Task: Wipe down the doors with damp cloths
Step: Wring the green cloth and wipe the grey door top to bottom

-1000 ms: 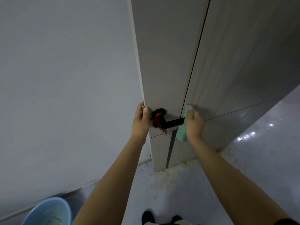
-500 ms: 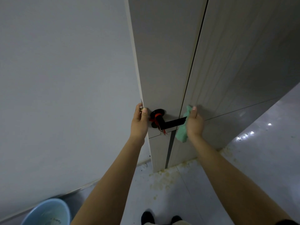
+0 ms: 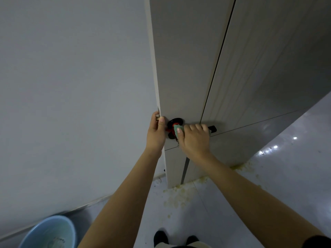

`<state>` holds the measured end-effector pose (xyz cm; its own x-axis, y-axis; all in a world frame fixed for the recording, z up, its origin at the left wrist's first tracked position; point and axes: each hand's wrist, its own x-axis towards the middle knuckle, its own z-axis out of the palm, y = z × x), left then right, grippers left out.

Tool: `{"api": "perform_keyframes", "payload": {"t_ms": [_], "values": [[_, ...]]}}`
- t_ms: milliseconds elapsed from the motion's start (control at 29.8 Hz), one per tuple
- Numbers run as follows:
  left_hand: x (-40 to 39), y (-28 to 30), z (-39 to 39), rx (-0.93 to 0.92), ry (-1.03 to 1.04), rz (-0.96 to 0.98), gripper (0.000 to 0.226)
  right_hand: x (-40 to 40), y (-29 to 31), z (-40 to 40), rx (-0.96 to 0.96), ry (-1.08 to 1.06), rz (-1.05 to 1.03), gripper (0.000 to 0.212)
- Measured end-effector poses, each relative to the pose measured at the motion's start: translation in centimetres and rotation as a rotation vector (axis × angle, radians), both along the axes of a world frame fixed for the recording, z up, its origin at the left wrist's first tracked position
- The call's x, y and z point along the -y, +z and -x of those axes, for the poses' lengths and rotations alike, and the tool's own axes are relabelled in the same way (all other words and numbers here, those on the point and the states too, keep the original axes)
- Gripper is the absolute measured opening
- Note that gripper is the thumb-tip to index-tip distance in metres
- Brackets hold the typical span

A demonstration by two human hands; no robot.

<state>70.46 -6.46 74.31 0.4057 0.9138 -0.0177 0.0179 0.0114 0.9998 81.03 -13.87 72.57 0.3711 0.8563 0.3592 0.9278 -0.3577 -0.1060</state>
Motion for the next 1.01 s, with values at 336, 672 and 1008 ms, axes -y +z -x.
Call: {"api": "perform_keyframes", "payload": {"t_ms": [336,672,1008], "values": [[-0.1,0.2,0.2,0.018,-0.039,0.019,0.021,-0.3,0.4,1.4,-0.01,-0.116,0.072,0.062],[0.0,0.0,0.2,0.039,-0.025,0.019,0.024,-0.1,0.3,-1.1,-0.003,0.124,0.084,0.07],[1.0,0.1,-0.9,-0.013,0.094,0.034,0.025,-0.2,0.3,-6.6,0.131,0.835,-0.077,0.052]]}}
